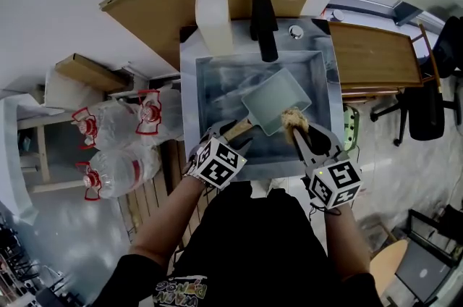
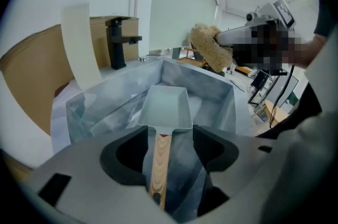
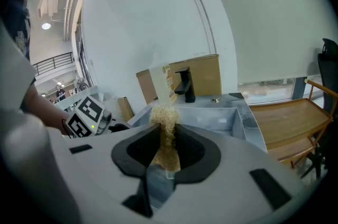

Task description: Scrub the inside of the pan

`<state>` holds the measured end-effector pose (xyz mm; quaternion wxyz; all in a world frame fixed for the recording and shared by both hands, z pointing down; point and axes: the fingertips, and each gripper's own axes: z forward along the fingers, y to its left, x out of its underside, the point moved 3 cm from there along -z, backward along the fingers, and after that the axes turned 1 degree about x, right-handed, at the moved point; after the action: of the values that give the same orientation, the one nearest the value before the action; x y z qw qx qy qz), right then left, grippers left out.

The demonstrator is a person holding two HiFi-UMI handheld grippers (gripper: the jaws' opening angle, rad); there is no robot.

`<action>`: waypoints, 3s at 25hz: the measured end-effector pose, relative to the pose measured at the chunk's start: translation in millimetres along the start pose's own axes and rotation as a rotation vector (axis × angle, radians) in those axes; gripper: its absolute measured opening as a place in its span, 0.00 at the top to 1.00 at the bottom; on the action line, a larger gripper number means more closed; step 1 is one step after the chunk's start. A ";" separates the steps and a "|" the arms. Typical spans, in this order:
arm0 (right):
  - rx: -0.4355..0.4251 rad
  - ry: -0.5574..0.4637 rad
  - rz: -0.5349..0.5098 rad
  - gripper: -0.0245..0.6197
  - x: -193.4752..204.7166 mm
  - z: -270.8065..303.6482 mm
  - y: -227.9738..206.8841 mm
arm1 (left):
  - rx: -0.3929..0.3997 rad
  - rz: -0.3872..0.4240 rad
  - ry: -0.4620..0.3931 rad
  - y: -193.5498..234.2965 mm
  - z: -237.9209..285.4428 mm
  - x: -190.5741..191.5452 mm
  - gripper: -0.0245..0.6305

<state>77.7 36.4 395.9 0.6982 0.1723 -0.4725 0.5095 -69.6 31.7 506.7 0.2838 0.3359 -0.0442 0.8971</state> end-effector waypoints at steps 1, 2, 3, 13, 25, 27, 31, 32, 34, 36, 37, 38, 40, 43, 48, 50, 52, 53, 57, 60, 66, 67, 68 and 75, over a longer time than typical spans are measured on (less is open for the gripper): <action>0.003 0.008 0.001 0.82 1.6 3.4 0.3 | 0.012 0.005 0.018 1.7 4.7 3.2 0.56; 0.005 0.016 0.001 0.82 3.4 7.0 0.7 | 0.024 0.010 0.034 3.4 9.2 6.2 0.54; 0.007 0.024 -0.001 0.82 5.0 10.7 1.1 | 0.035 0.015 0.047 5.1 13.5 8.9 0.53; 0.036 0.156 -0.052 0.82 24.1 46.4 3.7 | 0.100 0.040 0.162 10.8 51.8 26.3 0.52; 0.060 0.325 -0.164 0.82 49.4 68.5 -6.7 | 0.097 0.010 0.261 17.7 80.8 37.4 0.52; 0.041 0.352 -0.175 0.82 55.2 72.0 -7.4 | 0.088 0.006 0.273 18.8 83.1 40.1 0.52; -0.014 0.414 -0.195 0.82 68.4 82.1 -9.3 | 0.042 0.021 0.288 20.8 87.3 43.8 0.71; -0.027 0.433 -0.198 0.82 72.3 85.0 -9.8 | 0.034 0.021 0.287 20.7 87.5 44.6 0.71; -0.051 0.467 -0.200 0.82 79.5 90.7 -10.9 | 0.028 0.013 0.284 20.5 87.6 45.4 0.71; -0.074 0.503 -0.206 0.82 85.2 95.8 -10.9 | 0.024 0.005 0.284 20.7 87.5 45.9 0.71; -0.084 0.526 -0.212 0.82 88.7 98.0 -10.5 | 0.023 0.004 0.284 20.8 87.1 46.2 0.71; -0.094 0.551 -0.219 0.82 93.2 100.3 -10.2 | 0.021 0.002 0.285 20.9 86.8 46.7 0.71; -0.115 0.595 -0.223 0.82 103.7 106.3 -10.1 | 0.024 -0.008 0.287 20.5 87.4 48.3 0.71; -0.143 0.631 -0.203 0.82 115.4 114.8 -9.3 | 0.029 -0.027 0.285 20.6 87.6 47.9 0.71; -0.160 0.662 -0.156 0.82 127.0 120.9 -10.3 | 0.022 -0.030 0.283 22.0 87.9 48.6 0.71; -0.159 0.669 -0.141 0.82 130.3 122.4 -12.4 | 0.022 -0.031 0.285 22.4 87.9 49.4 0.71; -0.160 0.668 -0.125 0.82 130.8 123.8 -14.1 | 0.029 -0.035 0.287 22.1 87.5 49.2 0.71; -0.160 0.668 -0.118 0.82 130.7 124.3 -15.2 | 0.031 -0.037 0.287 22.1 87.2 48.9 0.71; -0.128 0.665 -0.107 0.82 130.0 124.2 -24.8 | 0.036 -0.041 0.283 21.8 86.2 47.1 0.71; -0.087 0.661 -0.127 0.82 127.3 124.1 -36.3 | 0.038 -0.044 0.282 22.3 85.7 46.7 0.71; 0.021 0.638 -0.185 0.82 119.4 121.1 -64.7 | 0.041 -0.049 0.285 22.1 85.6 46.8 0.71; 0.041 0.629 -0.190 0.82 118.4 120.5 -69.5 | 0.041 -0.050 0.284 22.1 85.8 47.0 0.71; 0.061 0.621 -0.194 0.82 117.2 120.0 -74.1 | 0.040 -0.050 0.284 22.1 85.7 47.0 0.71; 0.181 0.615 -0.198 0.82 115.5 113.6 -102.4 | 0.041 -0.057 0.285 22.1 84.9 47.4 0.71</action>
<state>116.2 -25.4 573.2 0.8360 0.1170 -0.1734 0.5073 -61.5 13.1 604.3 0.3056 0.2118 0.0245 0.9280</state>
